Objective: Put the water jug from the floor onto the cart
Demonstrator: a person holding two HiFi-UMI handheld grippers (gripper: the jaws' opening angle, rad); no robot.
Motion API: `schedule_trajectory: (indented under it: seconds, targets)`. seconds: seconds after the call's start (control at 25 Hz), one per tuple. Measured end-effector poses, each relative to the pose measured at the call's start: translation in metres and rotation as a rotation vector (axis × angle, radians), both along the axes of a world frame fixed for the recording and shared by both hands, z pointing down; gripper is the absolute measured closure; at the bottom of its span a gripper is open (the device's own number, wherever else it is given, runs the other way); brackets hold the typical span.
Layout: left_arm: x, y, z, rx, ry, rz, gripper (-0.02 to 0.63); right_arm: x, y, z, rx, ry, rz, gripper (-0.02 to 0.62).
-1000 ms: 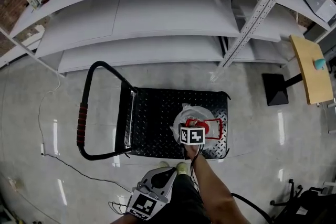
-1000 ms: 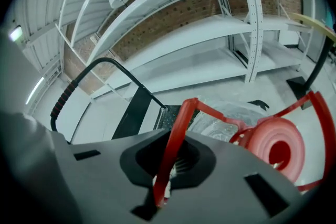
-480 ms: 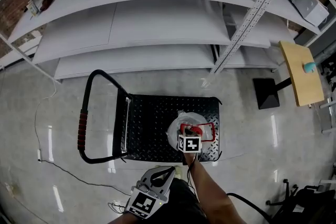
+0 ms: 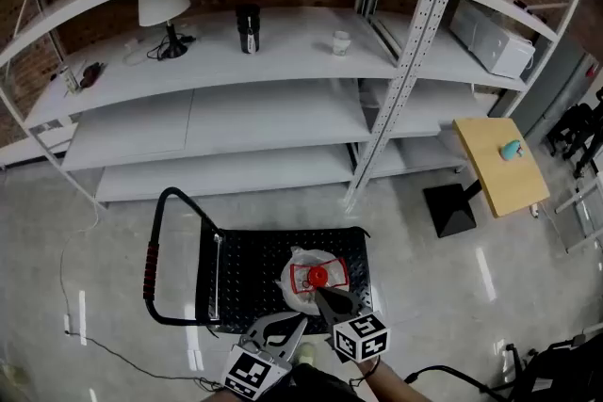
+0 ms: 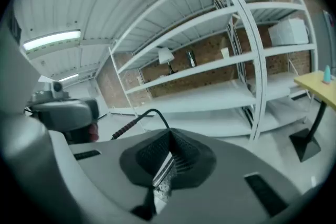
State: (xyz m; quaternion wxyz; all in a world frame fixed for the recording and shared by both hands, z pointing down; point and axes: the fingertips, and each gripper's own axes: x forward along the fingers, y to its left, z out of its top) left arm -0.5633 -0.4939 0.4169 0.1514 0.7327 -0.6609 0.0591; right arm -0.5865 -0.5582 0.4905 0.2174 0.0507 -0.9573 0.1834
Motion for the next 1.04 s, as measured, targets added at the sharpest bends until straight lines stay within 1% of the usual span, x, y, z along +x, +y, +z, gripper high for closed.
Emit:
schedule_trajectory:
  seconds: [0.16, 0.28, 0.48, 0.68, 0.88, 1.04]
  targets:
    - [0.018, -0.011, -0.031, 0.050, -0.016, -0.017, 0.604, 0.048, -0.007, -0.070, 0.059, -0.089, 0.039, 0.594]
    - [0.029, -0.021, -0.047, 0.072, -0.019, -0.017, 0.604, 0.066, -0.006, -0.094, 0.098, -0.119, 0.038, 0.594]
    - [0.040, -0.027, -0.053, 0.057, -0.050, -0.003, 0.604, 0.074, -0.013, -0.104, 0.122, -0.144, 0.055, 0.594]
    - [0.055, -0.022, -0.044, 0.026, -0.046, -0.021, 0.604, 0.090, -0.009, -0.100, 0.124, -0.157, 0.048, 0.594]
    - [0.050, -0.007, -0.034, 0.002, -0.033, -0.063, 0.604, 0.090, 0.006, -0.093, 0.108, -0.168, 0.032, 0.594]
    - [0.043, 0.001, -0.034, -0.001, -0.018, -0.083, 0.604, 0.087, 0.018, -0.094, 0.111, -0.175, 0.023, 0.594]
